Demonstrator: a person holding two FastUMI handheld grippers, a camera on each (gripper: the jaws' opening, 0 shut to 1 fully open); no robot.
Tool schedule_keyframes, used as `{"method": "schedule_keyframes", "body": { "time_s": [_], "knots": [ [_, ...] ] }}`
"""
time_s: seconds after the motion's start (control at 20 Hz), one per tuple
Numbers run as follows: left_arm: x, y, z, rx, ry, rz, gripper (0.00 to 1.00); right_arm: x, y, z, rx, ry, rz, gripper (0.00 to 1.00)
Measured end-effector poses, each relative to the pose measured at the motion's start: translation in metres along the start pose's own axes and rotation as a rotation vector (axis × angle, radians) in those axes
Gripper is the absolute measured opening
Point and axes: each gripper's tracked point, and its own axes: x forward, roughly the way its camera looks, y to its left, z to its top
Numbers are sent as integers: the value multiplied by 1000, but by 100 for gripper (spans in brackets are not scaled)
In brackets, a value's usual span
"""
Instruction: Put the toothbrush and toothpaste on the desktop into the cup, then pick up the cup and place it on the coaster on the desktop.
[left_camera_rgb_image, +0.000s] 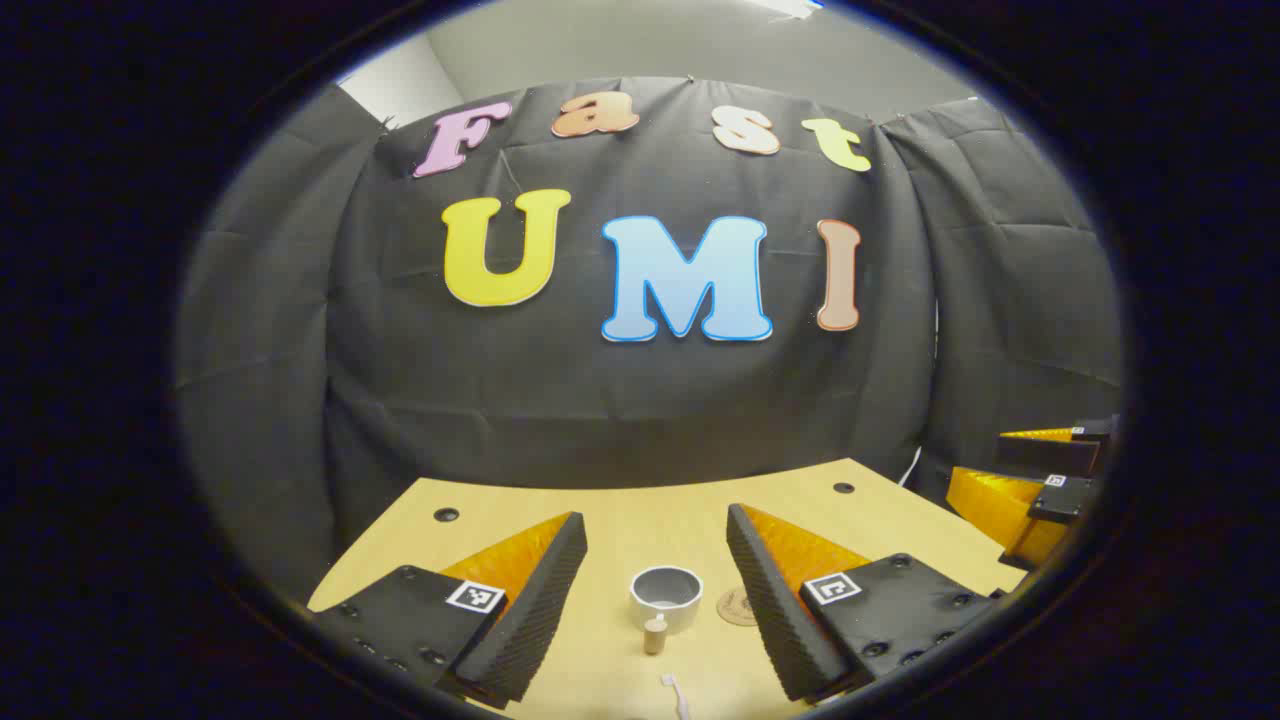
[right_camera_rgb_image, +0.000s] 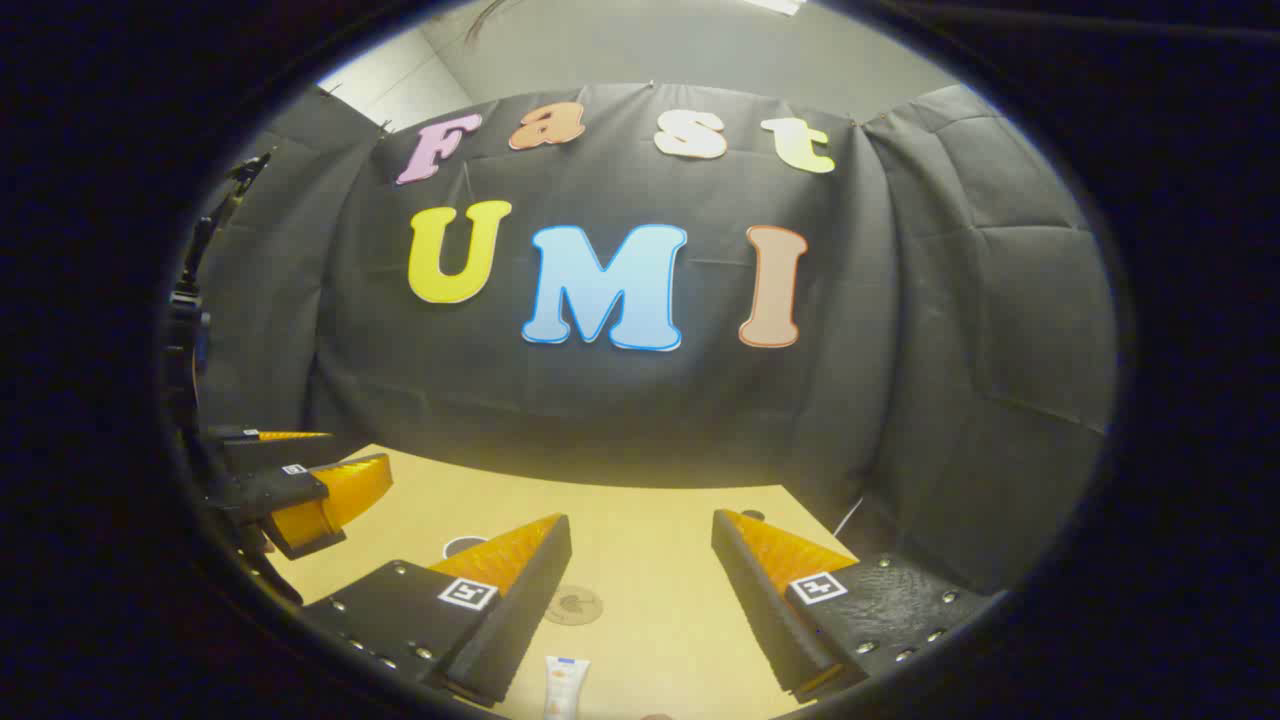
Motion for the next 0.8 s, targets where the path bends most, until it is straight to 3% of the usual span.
{"method": "schedule_keyframes", "body": {
  "time_s": [0.1,0.2,0.25,0.3,0.8],
  "knots": [
    [-1,0,-9,-5,23,5,100,1,6,-8,1,29,34,89],
    [-7,-7,-15,-5,34,10,93,1,10,-10,4,40,60,90],
    [-9,-9,-16,-5,34,9,93,2,10,-13,5,48,69,90],
    [-8,-12,-16,-3,37,8,100,1,11,-14,5,56,78,90],
    [-6,-28,-62,-35,167,12,100,4,26,-82,37,320,167,91]
  ]
}}
